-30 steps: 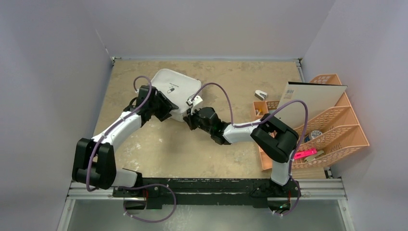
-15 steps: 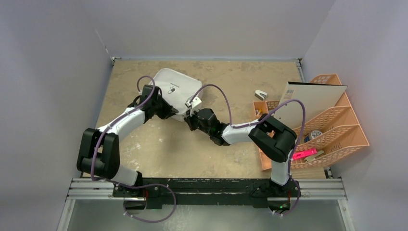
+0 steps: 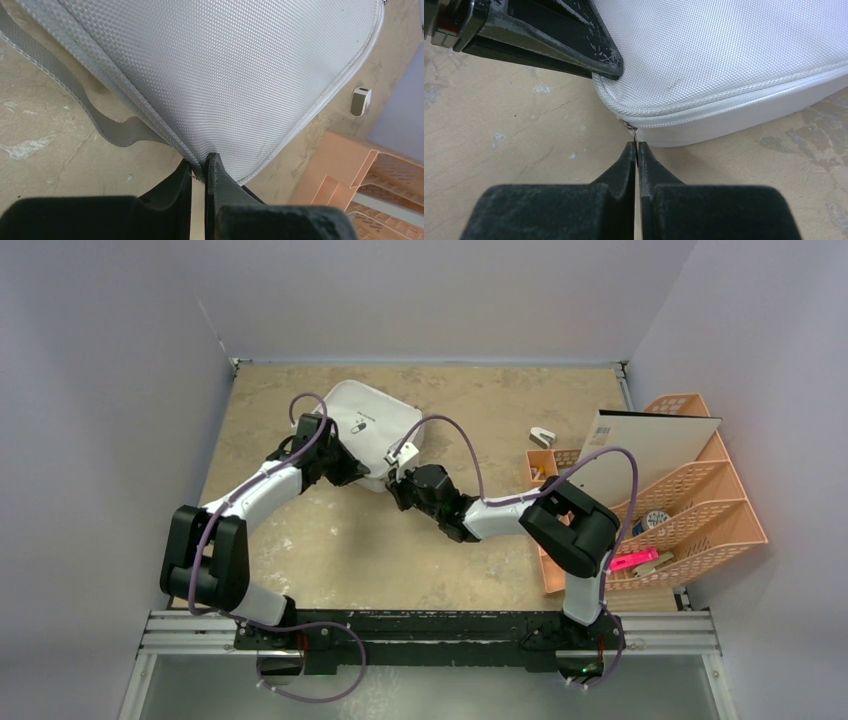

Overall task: Organize the medicine kit
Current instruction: Zip the medicine box at the center of the board.

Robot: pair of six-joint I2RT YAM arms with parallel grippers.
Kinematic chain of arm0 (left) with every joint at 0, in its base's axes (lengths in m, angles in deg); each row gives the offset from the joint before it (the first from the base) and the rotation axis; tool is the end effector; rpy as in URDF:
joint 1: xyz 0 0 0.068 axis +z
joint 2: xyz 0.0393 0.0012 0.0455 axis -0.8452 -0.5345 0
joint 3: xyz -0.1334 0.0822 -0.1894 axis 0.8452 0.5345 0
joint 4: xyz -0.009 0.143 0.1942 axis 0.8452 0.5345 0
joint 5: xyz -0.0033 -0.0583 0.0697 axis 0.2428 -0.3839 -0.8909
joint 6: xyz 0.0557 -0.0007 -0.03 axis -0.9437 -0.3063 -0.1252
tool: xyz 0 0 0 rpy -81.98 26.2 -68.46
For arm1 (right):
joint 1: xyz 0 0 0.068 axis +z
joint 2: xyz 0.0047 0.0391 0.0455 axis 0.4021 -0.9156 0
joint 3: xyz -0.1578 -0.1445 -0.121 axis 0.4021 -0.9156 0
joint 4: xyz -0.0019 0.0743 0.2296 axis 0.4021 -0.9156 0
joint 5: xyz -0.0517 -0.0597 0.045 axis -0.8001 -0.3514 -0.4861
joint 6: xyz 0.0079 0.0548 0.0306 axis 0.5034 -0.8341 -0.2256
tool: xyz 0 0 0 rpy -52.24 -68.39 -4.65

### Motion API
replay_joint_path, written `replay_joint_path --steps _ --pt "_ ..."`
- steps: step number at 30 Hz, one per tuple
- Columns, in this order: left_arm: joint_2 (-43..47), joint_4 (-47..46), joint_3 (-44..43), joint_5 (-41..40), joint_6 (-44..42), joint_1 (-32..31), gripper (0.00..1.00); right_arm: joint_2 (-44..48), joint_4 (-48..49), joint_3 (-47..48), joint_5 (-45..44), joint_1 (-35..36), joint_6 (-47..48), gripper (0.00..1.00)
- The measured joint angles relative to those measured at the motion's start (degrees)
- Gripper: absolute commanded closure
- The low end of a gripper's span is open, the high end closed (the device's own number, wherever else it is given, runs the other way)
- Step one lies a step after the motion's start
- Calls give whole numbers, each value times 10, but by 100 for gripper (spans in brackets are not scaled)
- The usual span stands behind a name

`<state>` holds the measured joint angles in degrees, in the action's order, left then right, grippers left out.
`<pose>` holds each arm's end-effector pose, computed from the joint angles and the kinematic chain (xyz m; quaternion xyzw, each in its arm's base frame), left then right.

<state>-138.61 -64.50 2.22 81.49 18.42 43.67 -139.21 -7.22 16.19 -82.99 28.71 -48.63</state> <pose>0.2896 -0.0790 0.1849 -0.3131 0.8820 -0.2489 0.2492 0.2440 0.3061 0.1651 -0.2636 0.7255 0.2622 0.5792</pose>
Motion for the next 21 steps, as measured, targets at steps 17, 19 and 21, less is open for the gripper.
replay_joint_path --steps 17,19,21 --pt "6 16 -12 4 -59 -2 100 29 -17 -12 29 -27 10 100" --pt "8 16 -16 7 -65 -3 100 35 -22 -12 39 -34 10 100" --pt "10 16 -19 12 -73 -3 100 38 -24 -12 49 -39 10 100"
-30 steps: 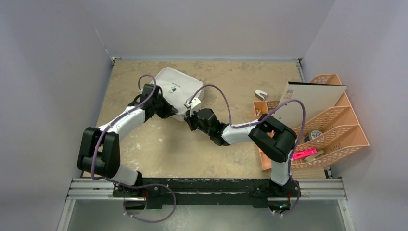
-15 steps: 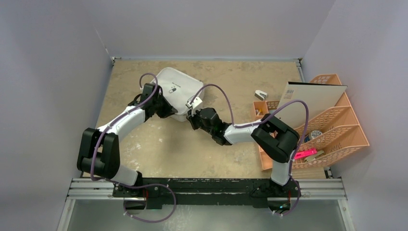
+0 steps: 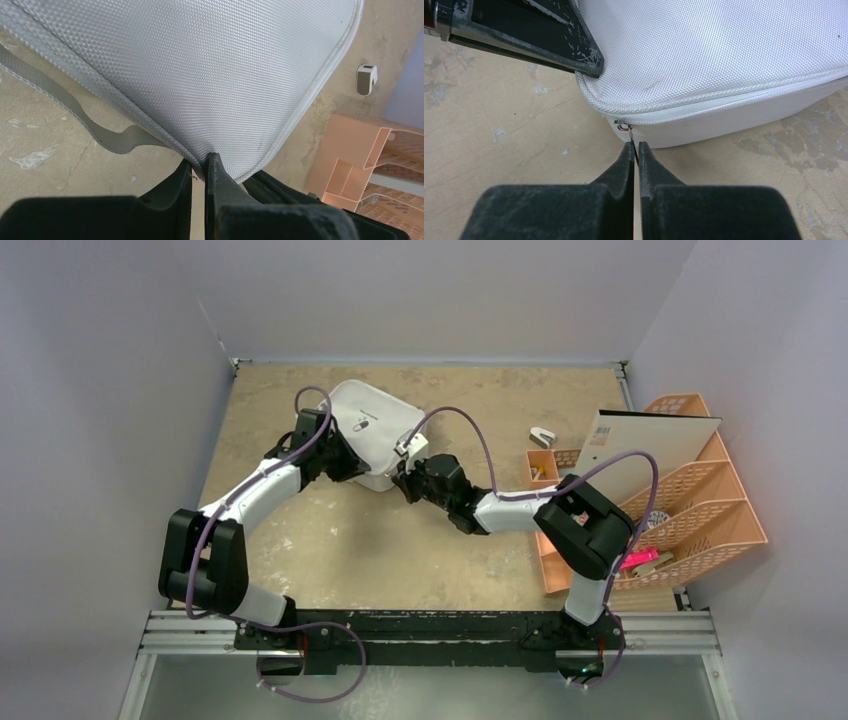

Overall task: Organize the medicine kit
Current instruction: Zip the medicine box at the center of the board.

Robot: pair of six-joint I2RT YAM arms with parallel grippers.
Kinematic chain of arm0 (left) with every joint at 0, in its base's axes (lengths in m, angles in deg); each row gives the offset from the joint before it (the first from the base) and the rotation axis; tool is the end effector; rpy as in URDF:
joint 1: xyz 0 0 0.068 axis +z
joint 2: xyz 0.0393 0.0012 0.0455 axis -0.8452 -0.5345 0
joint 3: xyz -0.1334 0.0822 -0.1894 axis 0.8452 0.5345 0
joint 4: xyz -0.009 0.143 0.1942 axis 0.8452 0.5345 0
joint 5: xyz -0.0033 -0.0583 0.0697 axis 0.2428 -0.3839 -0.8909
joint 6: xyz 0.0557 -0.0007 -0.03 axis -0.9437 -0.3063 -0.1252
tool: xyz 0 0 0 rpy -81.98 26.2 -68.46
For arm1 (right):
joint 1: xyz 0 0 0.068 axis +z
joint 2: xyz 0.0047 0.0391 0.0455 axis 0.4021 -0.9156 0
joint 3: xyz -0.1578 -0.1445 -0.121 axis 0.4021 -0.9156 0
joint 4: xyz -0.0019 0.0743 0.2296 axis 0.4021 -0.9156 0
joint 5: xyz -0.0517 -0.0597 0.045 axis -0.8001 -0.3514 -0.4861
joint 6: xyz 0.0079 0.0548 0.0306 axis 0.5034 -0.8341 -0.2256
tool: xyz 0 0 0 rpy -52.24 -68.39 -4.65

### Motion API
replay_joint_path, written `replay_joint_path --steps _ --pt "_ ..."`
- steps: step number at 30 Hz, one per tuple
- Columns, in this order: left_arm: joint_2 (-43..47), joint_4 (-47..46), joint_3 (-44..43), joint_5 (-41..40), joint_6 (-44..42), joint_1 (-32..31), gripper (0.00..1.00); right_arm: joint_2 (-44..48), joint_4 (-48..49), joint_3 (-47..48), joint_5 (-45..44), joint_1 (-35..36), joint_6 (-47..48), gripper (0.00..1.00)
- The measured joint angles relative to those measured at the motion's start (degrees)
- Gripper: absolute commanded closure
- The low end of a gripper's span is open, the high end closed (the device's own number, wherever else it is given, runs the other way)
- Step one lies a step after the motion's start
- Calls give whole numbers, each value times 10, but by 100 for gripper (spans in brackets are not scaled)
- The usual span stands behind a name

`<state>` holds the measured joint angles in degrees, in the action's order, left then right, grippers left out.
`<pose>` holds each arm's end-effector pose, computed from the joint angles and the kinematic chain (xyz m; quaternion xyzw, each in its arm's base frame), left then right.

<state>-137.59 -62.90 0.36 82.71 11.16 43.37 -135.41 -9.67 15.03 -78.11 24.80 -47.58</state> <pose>0.2900 -0.0817 0.1975 -0.2486 0.8976 -0.2469 0.2675 0.2560 0.2856 0.1782 -0.2706 0.7223 0.2674 0.5775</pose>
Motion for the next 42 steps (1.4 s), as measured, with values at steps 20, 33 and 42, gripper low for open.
replay_joint_path --steps 20,33,42 --pt "-1 -1 -9 19 -66 -1 100 23 -155 65 44 -28 9 100" --pt "-18 0 -22 32 -95 -2 100 13 -147 70 109 -61 90 100" --pt "-31 -9 -29 41 -118 -2 100 -9 -85 55 179 -89 191 100"
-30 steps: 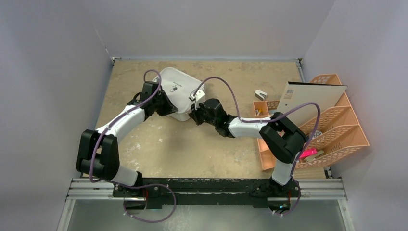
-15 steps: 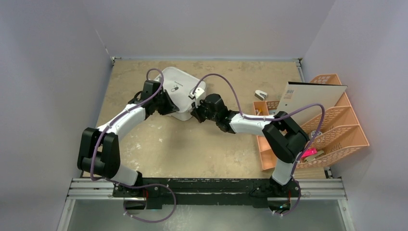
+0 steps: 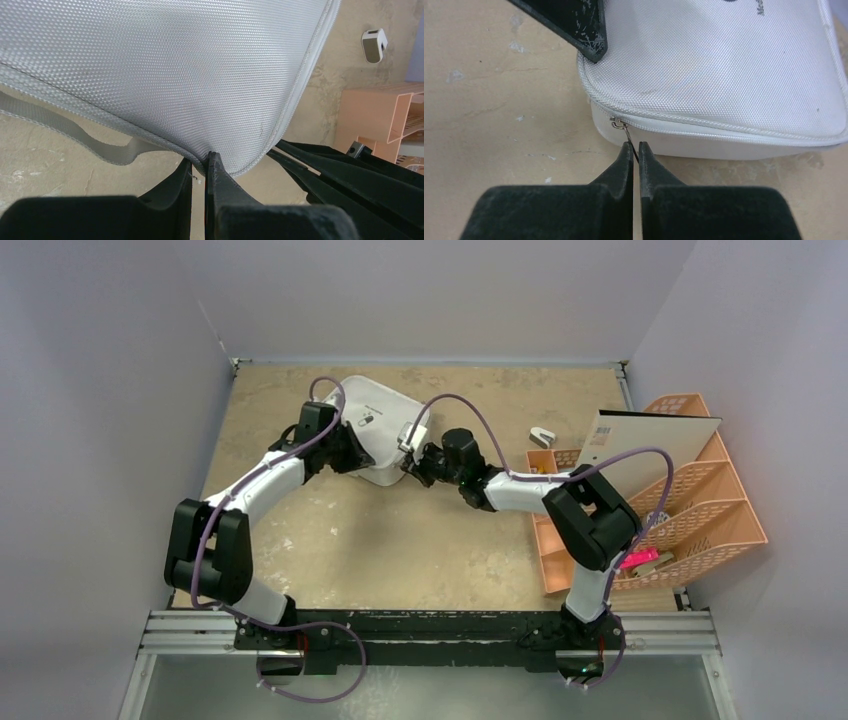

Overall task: Organize the medicine kit
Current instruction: Zip the medicine box at the center of the board.

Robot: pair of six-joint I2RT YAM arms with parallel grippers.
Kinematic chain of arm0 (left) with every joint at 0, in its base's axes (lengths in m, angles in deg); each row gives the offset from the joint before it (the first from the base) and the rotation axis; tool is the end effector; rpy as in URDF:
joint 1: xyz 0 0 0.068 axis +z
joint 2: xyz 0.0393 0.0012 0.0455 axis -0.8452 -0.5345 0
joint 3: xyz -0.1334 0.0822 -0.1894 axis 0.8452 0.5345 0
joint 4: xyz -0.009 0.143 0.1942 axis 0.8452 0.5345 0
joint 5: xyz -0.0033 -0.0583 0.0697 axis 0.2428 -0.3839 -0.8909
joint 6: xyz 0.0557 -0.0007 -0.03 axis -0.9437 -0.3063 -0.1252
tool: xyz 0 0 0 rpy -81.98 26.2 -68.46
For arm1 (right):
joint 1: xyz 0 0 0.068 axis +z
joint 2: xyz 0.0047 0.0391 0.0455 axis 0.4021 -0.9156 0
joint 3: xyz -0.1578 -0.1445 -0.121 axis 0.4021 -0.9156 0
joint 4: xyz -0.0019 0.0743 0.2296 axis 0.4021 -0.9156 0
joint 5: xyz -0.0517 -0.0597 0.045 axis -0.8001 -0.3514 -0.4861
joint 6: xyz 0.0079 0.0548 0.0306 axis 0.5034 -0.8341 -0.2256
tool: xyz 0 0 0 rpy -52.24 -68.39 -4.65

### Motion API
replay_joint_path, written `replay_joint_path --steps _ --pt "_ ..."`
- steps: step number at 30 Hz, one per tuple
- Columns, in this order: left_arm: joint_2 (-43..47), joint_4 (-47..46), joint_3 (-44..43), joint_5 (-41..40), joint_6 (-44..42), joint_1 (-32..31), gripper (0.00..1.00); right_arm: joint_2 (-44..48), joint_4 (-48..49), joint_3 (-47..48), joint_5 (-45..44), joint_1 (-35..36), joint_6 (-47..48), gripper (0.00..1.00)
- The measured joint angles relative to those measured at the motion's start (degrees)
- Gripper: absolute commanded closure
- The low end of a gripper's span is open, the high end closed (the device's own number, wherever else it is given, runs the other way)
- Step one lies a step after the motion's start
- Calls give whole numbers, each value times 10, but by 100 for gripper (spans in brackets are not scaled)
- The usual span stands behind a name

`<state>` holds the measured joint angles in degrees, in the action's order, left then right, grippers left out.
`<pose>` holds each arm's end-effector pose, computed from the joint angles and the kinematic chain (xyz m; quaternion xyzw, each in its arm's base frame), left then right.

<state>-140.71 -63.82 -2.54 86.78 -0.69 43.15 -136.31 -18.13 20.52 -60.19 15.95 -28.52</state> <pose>0.3016 -0.0894 0.1991 -0.1388 0.9161 -0.2500 0.2810 0.2957 0.2613 0.1847 -0.4259 0.6651 0.2334 0.5673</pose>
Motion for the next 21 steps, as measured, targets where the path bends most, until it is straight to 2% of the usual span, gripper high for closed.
replay_joint_path --steps 6,12,15,19,21 --pt "0 4 -9 11 -19 0 100 2 21 -9 64 -20 115 100" --pt "0 6 -9 28 -39 3 100 2 7 -9 118 -50 181 100" --pt "3 41 -6 26 -60 16 100 2 -1 -8 69 -94 203 100" --pt "4 57 -6 57 -59 38 100 6 -15 -6 22 -147 180 100" --pt "-1 63 -12 68 -59 39 100 6 -14 -6 21 -126 151 92"
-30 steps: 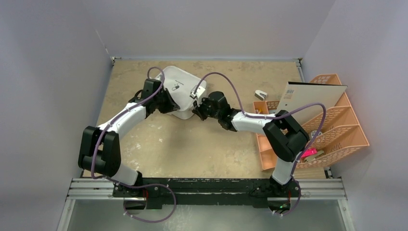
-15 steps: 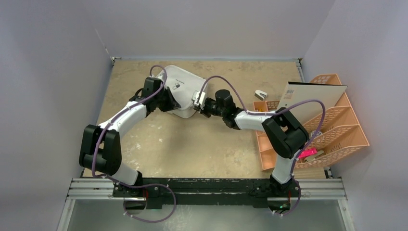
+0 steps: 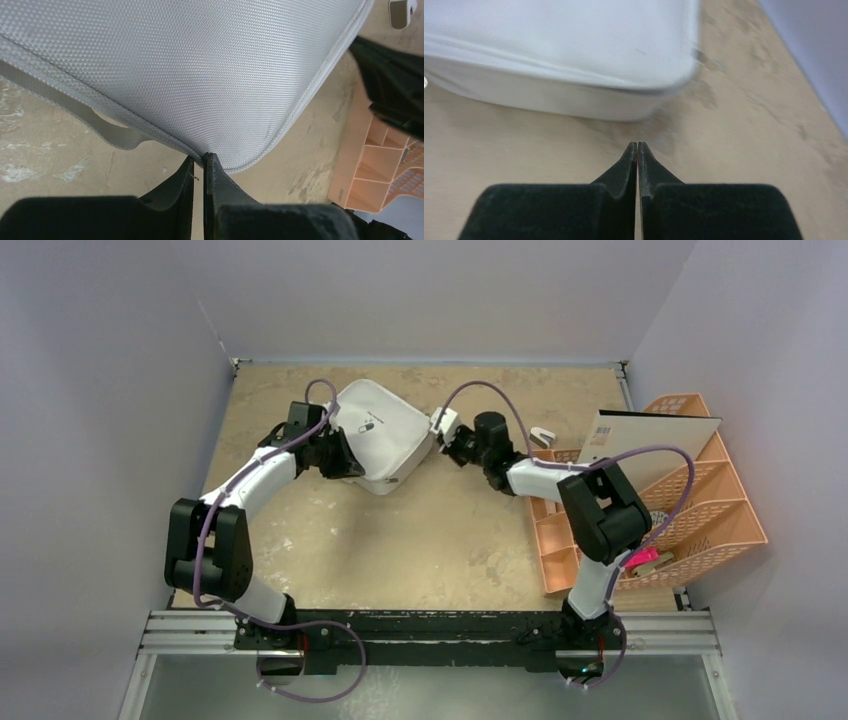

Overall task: Organize the medicine kit
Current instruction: Zip the medicine box at the center of the board.

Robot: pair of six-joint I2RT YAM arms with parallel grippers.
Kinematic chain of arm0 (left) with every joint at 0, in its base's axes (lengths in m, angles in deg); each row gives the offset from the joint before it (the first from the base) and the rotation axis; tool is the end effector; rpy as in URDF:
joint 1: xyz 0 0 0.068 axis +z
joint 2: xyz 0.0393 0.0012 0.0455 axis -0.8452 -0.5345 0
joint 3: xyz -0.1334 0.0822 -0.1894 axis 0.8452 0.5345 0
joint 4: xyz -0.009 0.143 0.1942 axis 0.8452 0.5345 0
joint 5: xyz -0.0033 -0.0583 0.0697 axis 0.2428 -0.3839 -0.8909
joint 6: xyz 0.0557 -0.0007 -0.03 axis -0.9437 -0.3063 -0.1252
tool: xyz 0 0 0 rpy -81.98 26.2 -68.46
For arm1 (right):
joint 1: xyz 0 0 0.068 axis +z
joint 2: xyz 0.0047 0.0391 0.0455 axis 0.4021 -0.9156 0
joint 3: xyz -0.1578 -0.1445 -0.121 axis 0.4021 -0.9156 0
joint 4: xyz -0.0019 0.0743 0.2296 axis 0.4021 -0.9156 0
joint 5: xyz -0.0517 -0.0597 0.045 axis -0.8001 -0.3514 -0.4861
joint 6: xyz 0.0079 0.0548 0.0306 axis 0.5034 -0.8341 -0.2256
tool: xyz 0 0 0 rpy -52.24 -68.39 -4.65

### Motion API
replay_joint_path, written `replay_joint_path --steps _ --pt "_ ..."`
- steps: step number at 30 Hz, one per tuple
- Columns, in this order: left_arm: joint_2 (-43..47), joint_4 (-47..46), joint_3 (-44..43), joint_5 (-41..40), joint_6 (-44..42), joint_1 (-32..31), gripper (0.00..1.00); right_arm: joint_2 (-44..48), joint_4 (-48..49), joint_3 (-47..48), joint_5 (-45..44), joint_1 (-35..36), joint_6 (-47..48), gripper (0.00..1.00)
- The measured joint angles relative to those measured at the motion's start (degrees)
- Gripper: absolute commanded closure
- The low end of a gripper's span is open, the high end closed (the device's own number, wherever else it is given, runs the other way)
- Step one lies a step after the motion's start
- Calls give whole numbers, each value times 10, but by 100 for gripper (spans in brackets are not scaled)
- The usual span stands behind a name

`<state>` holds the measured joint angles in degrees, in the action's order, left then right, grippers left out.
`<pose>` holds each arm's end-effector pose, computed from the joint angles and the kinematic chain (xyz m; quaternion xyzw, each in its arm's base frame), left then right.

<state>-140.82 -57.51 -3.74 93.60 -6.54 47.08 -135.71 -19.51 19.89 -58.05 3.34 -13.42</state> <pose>0.2983 -0.0726 0.1975 -0.1108 0.9283 -0.2629 0.2386 0.3415 0.1903 0.1826 -0.4515 0.6557 0.1067 0.5957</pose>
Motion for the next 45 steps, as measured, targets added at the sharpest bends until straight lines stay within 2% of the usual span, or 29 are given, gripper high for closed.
replay_joint_path --steps 5,8,13,22,27,33,38,45 --pt "-14 21 -18 29 1 0 74 2 9 -12 8 76 -79 73" --pt "-14 31 -21 43 2 0 63 9 7 -19 10 94 -125 63" --pt "-14 46 -28 60 10 -2 57 36 8 -30 9 93 -194 51" --pt "-13 46 -33 69 17 -2 57 43 30 -46 7 139 -255 37" --pt "-16 40 -34 69 26 -2 58 12 65 -46 -13 181 -270 37" --pt "-33 37 -34 66 30 -2 56 -41 101 -45 -90 210 -282 37" --pt "-32 36 -34 32 31 -2 49 -59 137 -45 -146 214 -285 40" --pt "1 16 -21 8 59 16 48 -87 211 -45 -183 214 -301 66"
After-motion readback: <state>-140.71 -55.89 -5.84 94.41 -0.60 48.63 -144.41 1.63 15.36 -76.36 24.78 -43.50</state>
